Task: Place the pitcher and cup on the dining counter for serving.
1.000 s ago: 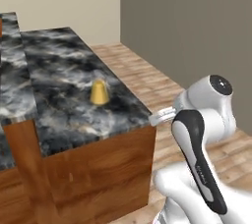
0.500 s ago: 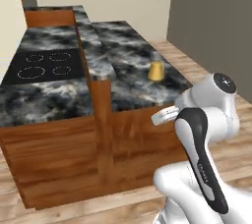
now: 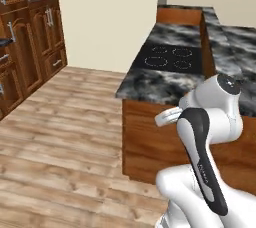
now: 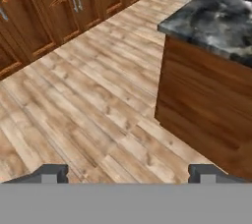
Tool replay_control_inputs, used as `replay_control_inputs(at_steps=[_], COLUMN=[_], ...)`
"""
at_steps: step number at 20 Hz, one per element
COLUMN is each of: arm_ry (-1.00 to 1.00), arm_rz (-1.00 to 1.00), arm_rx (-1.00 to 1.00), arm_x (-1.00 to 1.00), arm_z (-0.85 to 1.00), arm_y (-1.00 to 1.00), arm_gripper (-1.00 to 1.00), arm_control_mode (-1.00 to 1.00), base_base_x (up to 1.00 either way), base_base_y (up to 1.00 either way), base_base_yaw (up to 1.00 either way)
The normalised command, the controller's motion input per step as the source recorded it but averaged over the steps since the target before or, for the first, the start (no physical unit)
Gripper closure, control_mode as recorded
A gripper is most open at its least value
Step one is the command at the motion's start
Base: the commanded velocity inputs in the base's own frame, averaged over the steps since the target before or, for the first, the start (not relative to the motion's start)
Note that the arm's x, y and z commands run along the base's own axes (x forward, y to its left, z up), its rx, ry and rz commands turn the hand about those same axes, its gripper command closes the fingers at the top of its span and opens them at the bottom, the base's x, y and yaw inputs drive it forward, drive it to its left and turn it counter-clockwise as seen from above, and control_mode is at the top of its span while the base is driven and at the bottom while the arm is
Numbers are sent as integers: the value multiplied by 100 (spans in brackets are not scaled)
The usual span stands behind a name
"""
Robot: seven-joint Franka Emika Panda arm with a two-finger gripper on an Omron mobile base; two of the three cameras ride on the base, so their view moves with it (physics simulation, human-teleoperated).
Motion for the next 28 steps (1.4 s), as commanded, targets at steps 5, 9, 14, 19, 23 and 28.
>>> replay_control_inputs(at_steps=[5, 9, 14, 19, 23, 28], arm_ry=[0, 0, 0, 0, 0, 0], arm_rz=[0, 0, 0, 0, 0, 0], arm_rx=[0, 0, 0, 0, 0, 0], arm_x=[0, 0, 0, 0, 0, 0], arm_z=[0, 0, 0, 0, 0, 0], arm_y=[0, 0, 0, 0, 0, 0], arm_gripper=[-100, -100, -100, -100, -100, -100], arm_control_mode=[100, 100, 100, 100, 100, 100], base_base_x=[29, 84, 100, 100, 100, 100], base_base_y=[76, 63, 34, 12, 0, -28], base_base_yaw=[72, 58, 44, 33, 27, 19])
